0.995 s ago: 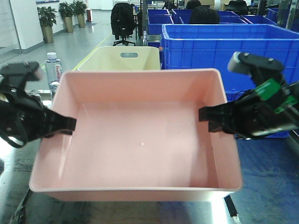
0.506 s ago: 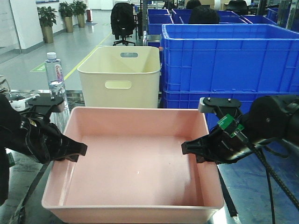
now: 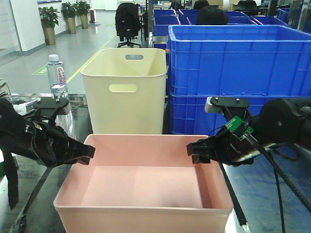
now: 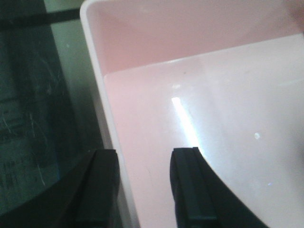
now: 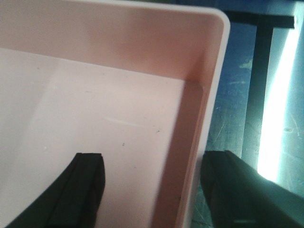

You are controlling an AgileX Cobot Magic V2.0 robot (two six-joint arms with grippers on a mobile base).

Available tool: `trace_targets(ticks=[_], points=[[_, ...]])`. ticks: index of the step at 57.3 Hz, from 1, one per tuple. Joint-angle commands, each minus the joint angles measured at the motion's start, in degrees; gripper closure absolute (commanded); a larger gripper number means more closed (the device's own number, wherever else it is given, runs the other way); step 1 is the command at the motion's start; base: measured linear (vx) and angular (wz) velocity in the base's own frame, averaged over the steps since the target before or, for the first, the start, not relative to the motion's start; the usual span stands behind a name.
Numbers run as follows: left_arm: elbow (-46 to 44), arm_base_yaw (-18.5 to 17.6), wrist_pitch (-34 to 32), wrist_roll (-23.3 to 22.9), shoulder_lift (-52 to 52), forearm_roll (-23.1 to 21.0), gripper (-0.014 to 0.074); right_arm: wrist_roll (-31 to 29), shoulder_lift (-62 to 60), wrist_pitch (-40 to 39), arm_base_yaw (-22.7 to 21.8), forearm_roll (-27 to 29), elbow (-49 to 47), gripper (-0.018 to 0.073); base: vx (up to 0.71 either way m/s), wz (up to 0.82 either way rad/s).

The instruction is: Grab pink bin and stack on right shelf

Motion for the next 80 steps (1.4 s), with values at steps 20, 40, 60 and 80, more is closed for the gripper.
trace_targets(ticks=[20, 40, 60, 80], points=[[-1.6, -0.5, -0.9, 3.0, -17.8, 2.7, 0.0538, -3.5, -18.6, 2.3, -0.1, -8.5, -0.9, 0.0576, 0.00, 0.00], [35.3, -0.5, -19.3, 10.1, -51.0, 1.3, 0.0604, -9.6, -53.2, -33.2, -0.1, -5.5, 43.4, 0.0572, 0.00, 0.00], [61.4, -0.5, -42.5, 10.0, -68.1, 0.4, 0.0604, -9.8, -60.8, -53.7, -0.2, -0.4, 63.3, 0.0568, 0.00, 0.00], [61.4, -0.5, -42.6, 9.9, -68.1, 0.4, 0.0604, -9.8, -60.8, -53.6, -0.2, -0.4, 63.3, 0.0568, 0.00, 0.00]])
